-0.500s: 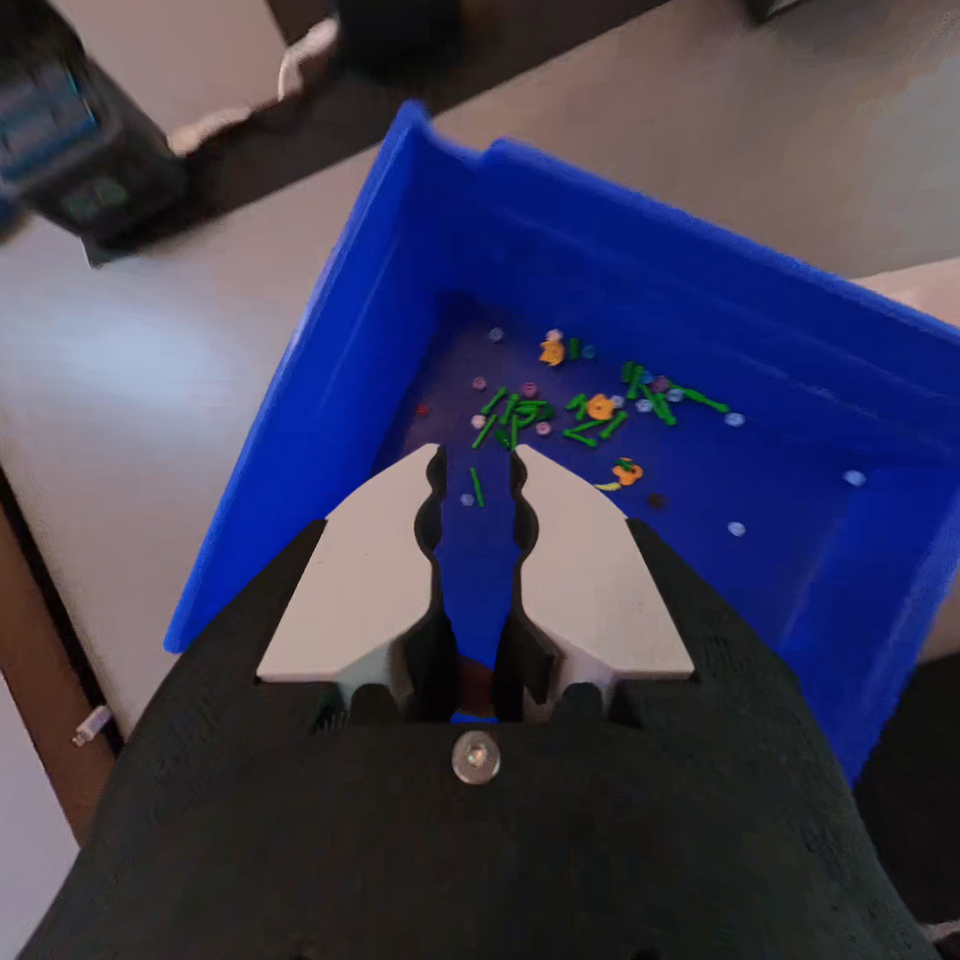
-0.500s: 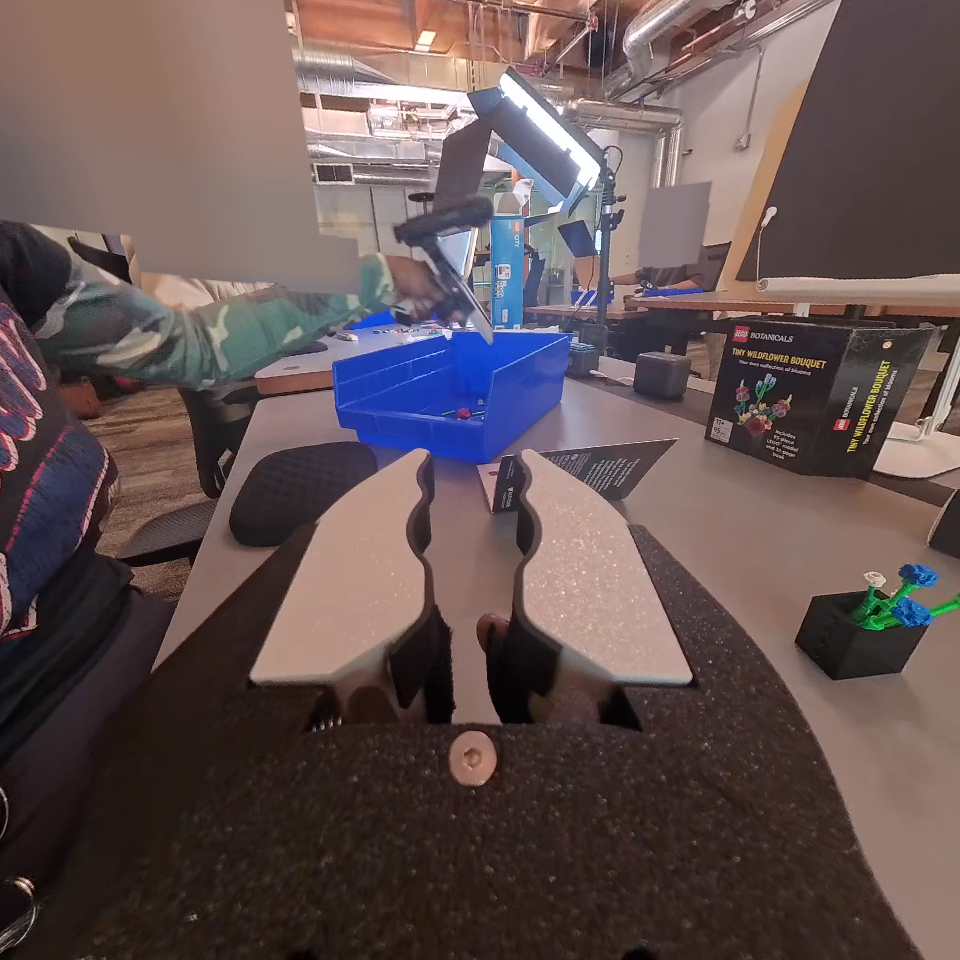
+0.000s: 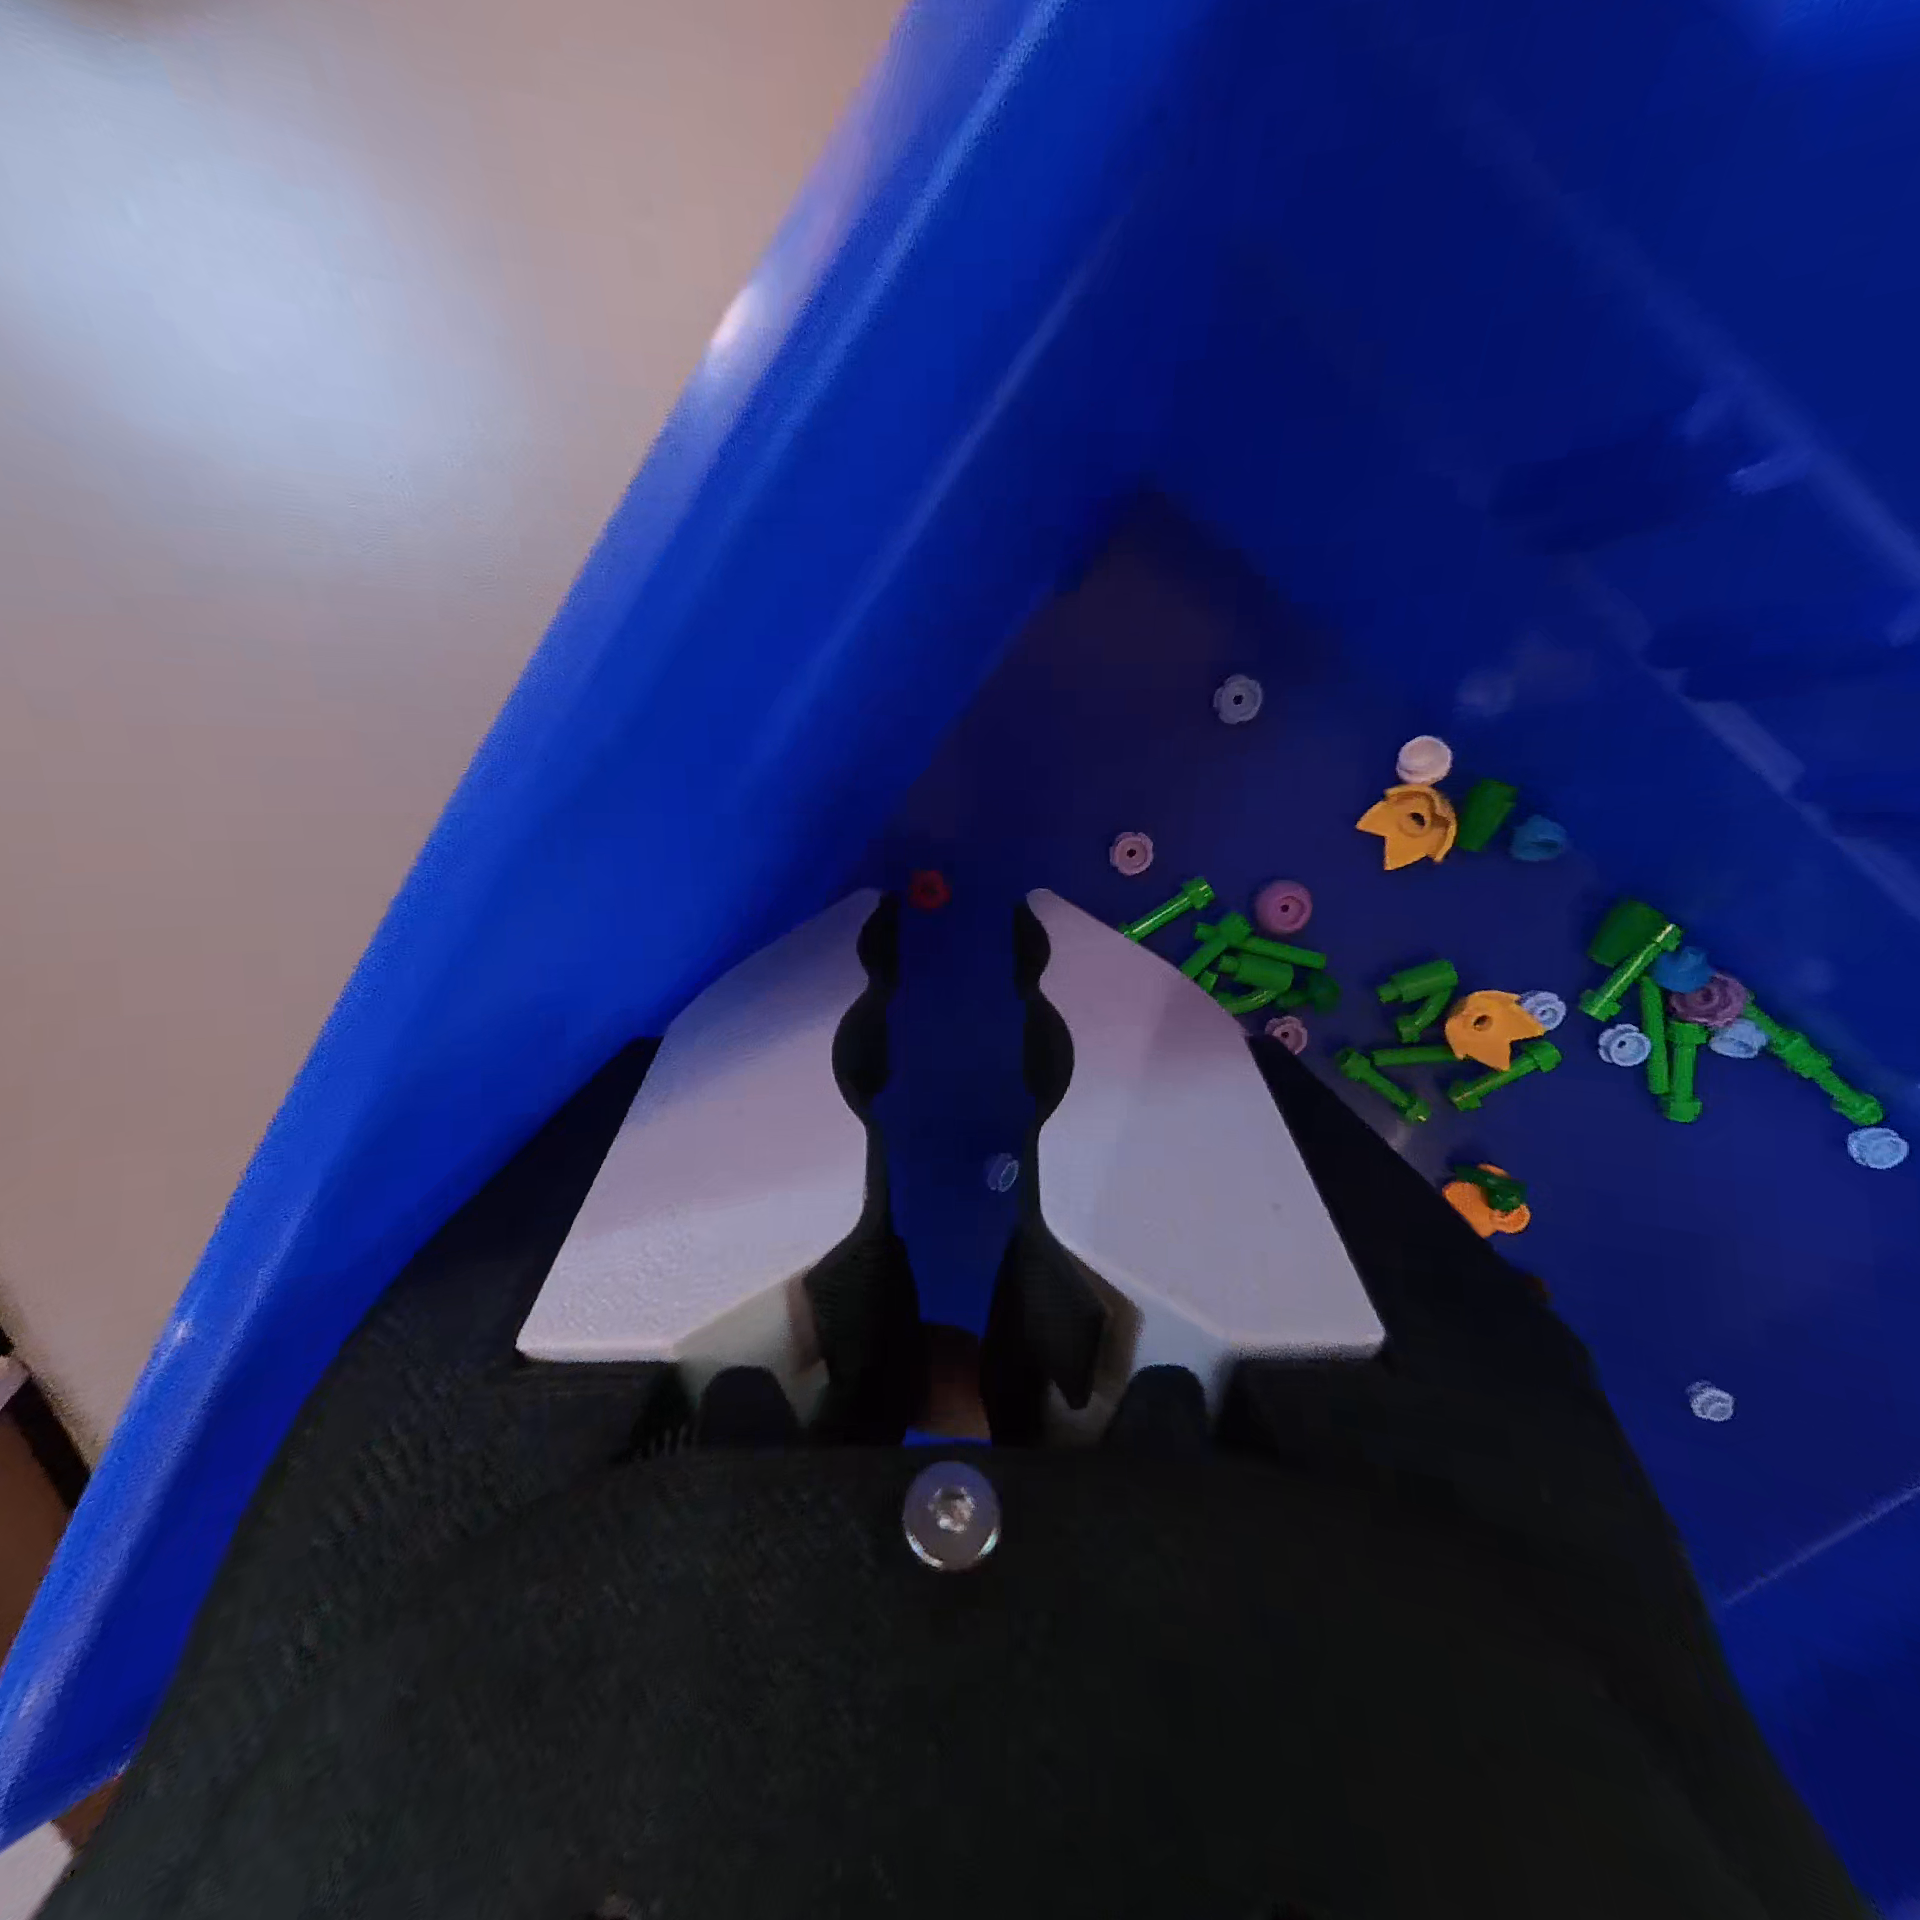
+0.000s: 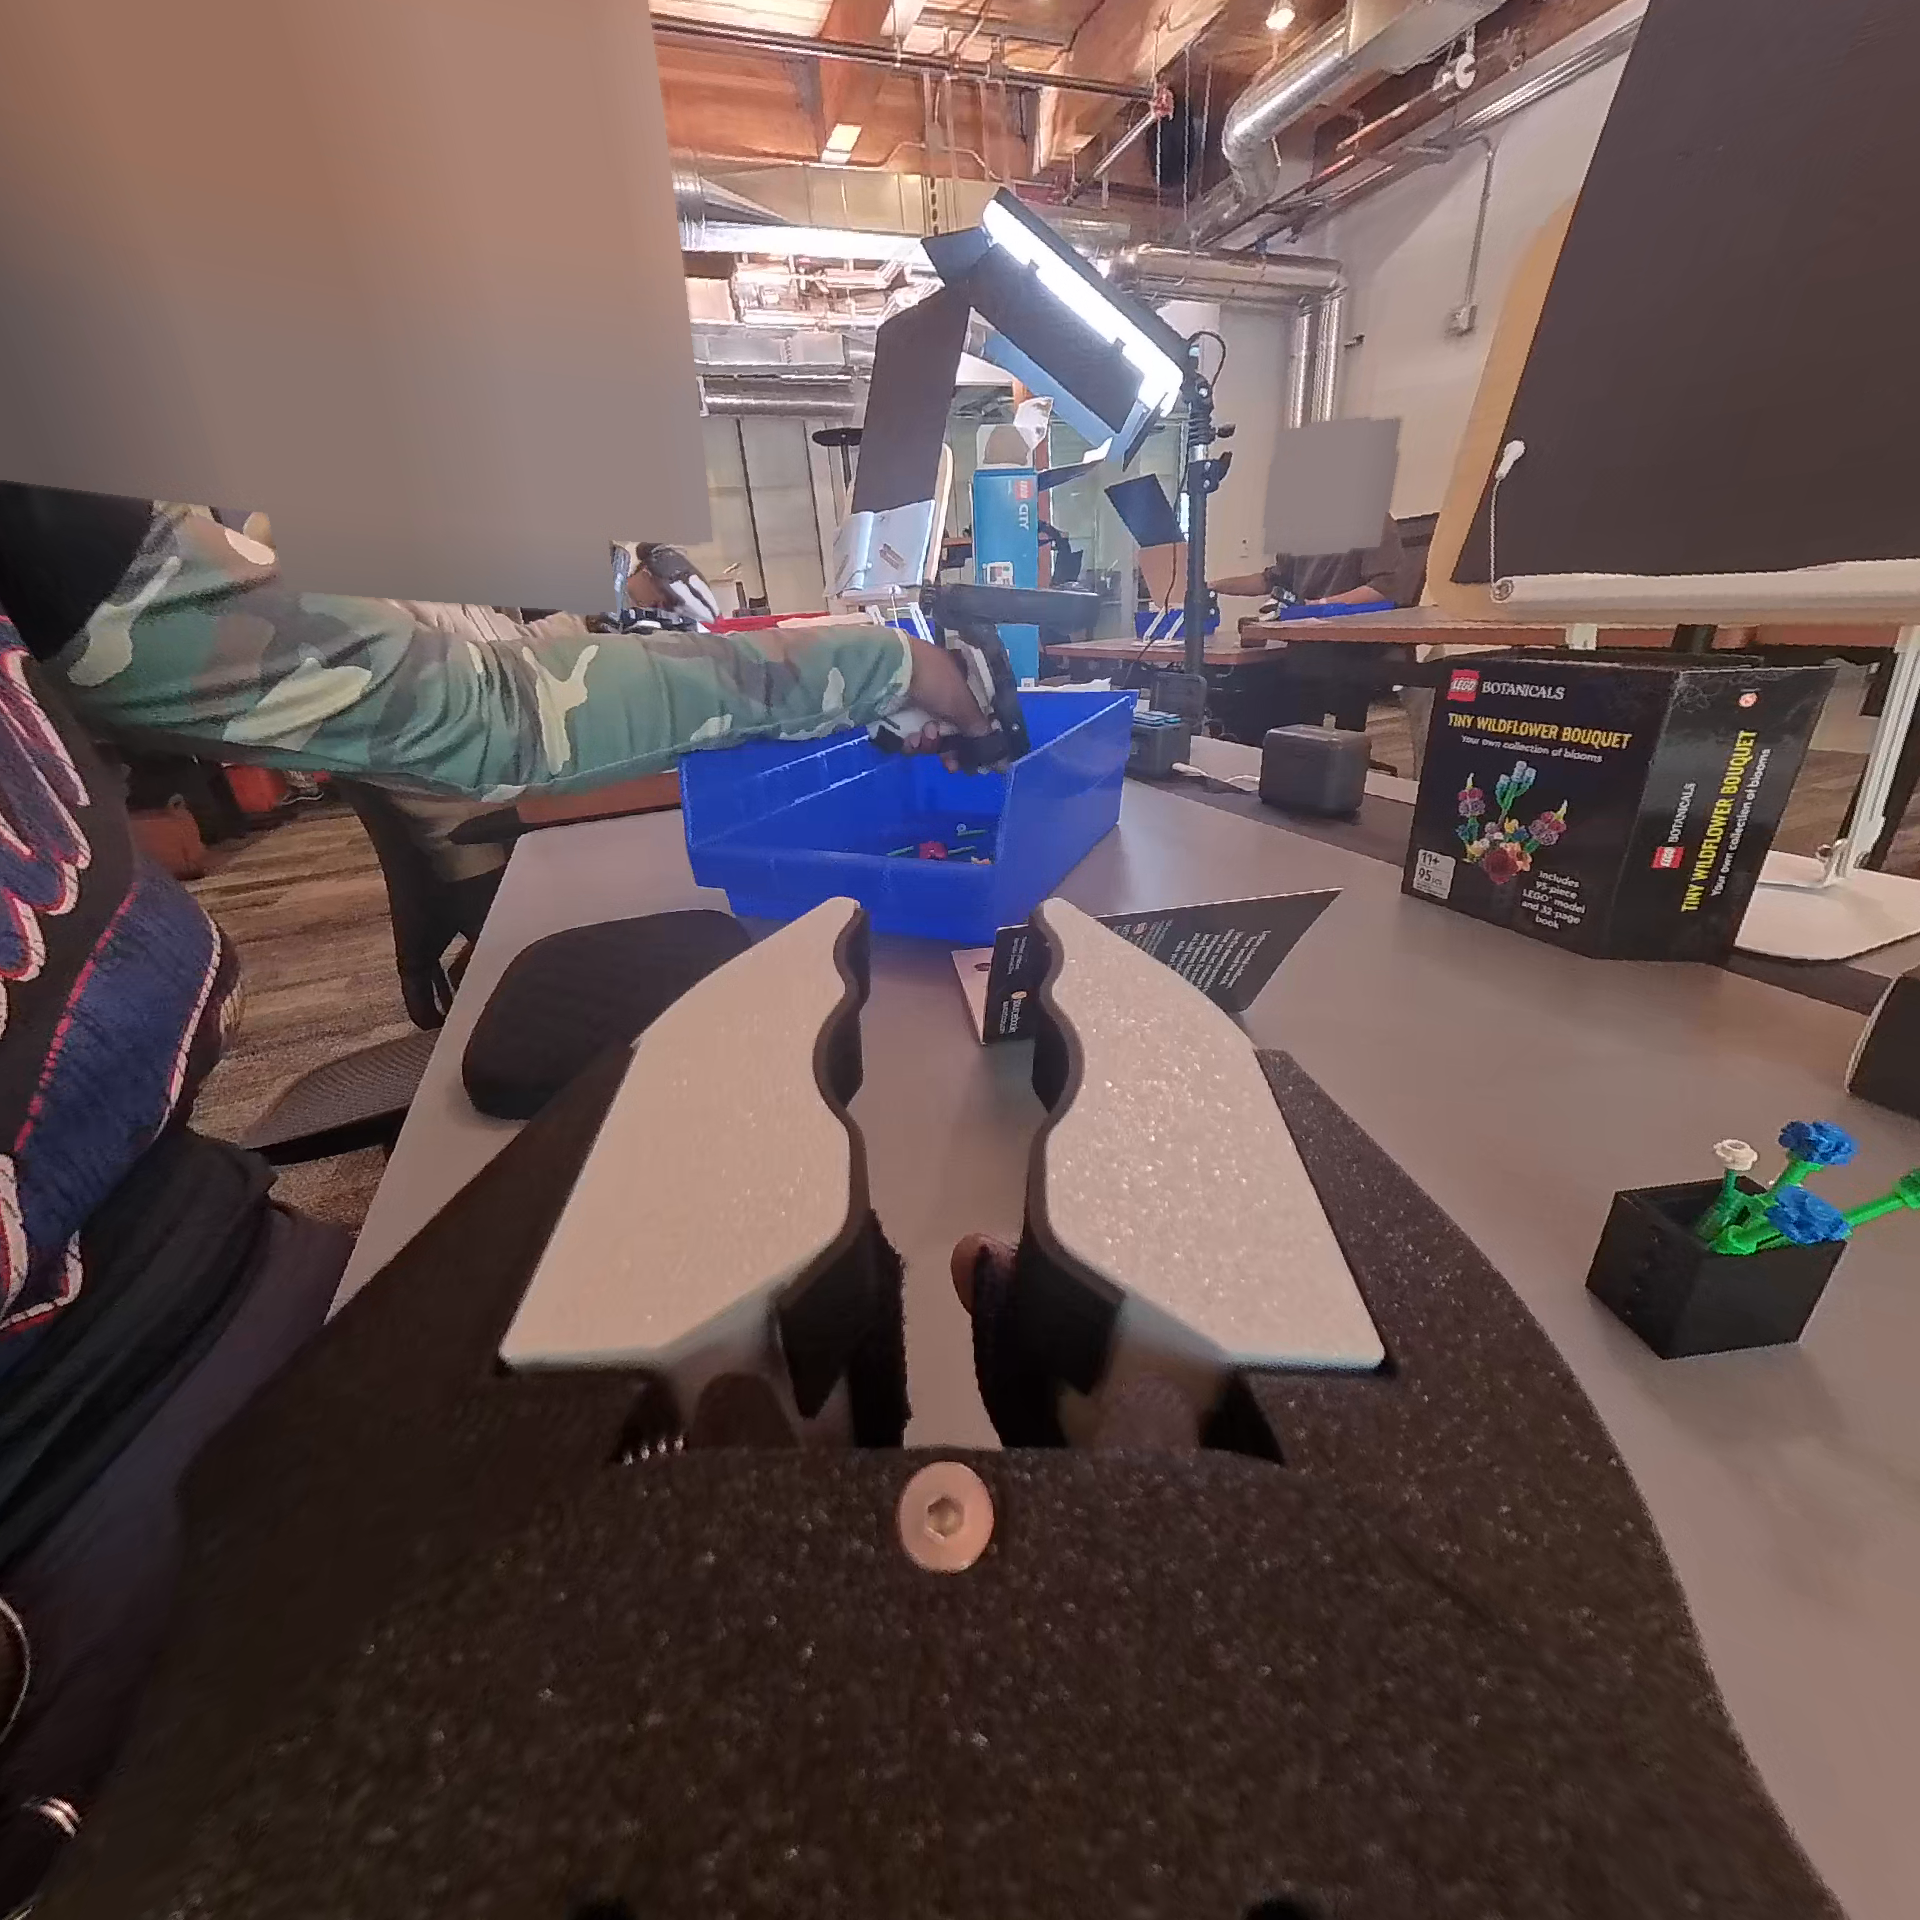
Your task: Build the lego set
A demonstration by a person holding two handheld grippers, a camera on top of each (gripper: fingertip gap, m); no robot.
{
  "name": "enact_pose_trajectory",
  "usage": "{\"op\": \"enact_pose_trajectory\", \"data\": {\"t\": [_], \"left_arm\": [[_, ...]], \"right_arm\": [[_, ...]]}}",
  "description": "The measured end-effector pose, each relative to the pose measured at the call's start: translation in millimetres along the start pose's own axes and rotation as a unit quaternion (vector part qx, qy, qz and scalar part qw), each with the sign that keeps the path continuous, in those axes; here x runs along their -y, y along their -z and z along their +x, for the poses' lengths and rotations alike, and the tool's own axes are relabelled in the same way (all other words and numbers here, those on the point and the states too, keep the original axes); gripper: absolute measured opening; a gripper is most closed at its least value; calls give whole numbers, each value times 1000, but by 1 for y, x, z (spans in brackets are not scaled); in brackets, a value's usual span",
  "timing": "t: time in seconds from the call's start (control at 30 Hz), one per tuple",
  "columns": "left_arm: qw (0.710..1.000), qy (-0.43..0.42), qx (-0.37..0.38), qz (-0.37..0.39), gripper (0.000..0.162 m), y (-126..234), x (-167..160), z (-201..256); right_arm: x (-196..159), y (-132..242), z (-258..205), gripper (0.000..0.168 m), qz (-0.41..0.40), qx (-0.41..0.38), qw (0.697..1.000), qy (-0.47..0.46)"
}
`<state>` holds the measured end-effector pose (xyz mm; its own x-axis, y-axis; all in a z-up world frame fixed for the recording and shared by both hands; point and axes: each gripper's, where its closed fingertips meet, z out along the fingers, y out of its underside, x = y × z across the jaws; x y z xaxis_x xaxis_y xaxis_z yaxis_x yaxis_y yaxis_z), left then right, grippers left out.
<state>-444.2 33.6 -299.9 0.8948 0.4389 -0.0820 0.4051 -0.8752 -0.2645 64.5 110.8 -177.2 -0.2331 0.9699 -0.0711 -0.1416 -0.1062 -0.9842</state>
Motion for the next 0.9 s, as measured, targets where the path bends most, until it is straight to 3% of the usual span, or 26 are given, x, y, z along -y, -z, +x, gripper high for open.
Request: {"op": "enact_pose_trajectory", "data": {"t": [0.07,0.43,0.57,0.9], "left_arm": [[1000,6,-7,5,25,-2,2,4],[1000,13,-15,14,10,-6,6,1],[1000,-12,0,-2,15,-5,2,-1],[999,-20,-26,18,9,-7,5,3]], "right_arm": [[1,0,-1,29,2,2,1000,0],[4,4,-3,28,18,1,1000,6],[4,4,-2,28,15,0,1000,5],[3,4,0,28,15,-4,1000,2]]}}
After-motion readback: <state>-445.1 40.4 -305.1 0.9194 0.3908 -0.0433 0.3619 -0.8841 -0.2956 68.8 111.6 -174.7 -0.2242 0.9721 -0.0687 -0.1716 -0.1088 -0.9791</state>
